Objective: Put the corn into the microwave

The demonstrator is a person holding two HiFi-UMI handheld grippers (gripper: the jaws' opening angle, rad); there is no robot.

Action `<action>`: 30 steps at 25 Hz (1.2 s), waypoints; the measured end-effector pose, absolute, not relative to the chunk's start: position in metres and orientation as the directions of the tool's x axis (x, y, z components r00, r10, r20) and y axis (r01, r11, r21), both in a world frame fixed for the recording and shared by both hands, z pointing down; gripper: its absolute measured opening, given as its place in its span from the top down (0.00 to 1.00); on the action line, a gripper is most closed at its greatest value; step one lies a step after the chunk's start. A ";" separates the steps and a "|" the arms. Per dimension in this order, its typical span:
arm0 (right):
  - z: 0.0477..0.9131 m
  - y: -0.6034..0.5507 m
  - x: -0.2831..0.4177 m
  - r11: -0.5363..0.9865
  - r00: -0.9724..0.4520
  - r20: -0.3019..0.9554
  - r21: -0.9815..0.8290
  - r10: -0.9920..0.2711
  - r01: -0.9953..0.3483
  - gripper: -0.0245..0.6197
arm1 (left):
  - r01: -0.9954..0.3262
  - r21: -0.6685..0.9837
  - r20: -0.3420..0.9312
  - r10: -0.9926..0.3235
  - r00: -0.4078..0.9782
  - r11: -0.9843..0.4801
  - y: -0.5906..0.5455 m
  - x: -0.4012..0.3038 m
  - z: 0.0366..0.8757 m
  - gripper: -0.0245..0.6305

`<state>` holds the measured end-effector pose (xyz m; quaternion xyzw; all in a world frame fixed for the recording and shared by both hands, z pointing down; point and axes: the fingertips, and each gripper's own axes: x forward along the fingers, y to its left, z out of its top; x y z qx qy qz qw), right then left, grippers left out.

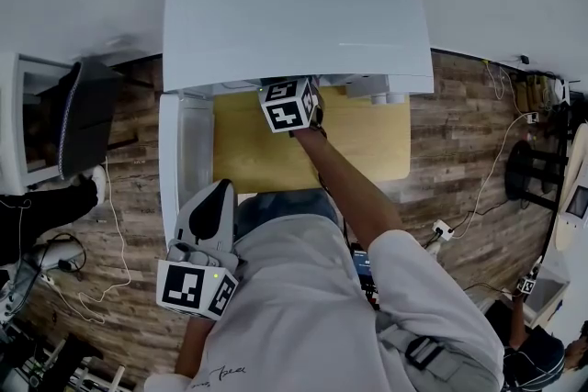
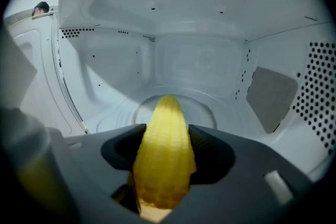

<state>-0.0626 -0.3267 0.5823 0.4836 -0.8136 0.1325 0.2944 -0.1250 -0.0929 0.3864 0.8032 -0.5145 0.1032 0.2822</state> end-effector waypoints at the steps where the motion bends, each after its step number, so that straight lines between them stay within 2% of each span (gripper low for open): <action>1: 0.582 -0.327 -0.063 0.497 -0.357 0.606 0.074 -0.711 -0.864 0.55 | -0.885 0.347 0.457 -0.768 0.449 -0.311 -0.093 -0.125 0.387 0.97; 14: 0.585 -0.333 -0.063 0.501 -0.339 0.605 0.114 -0.720 -0.858 0.55 | -0.885 0.342 0.459 -0.766 0.450 -0.315 -0.091 -0.125 0.387 0.98; 30: 0.585 -0.330 -0.065 0.510 -0.371 0.613 0.060 -0.697 -0.858 0.52 | -0.880 0.338 0.451 -0.764 0.462 -0.332 -0.089 -0.123 0.384 0.98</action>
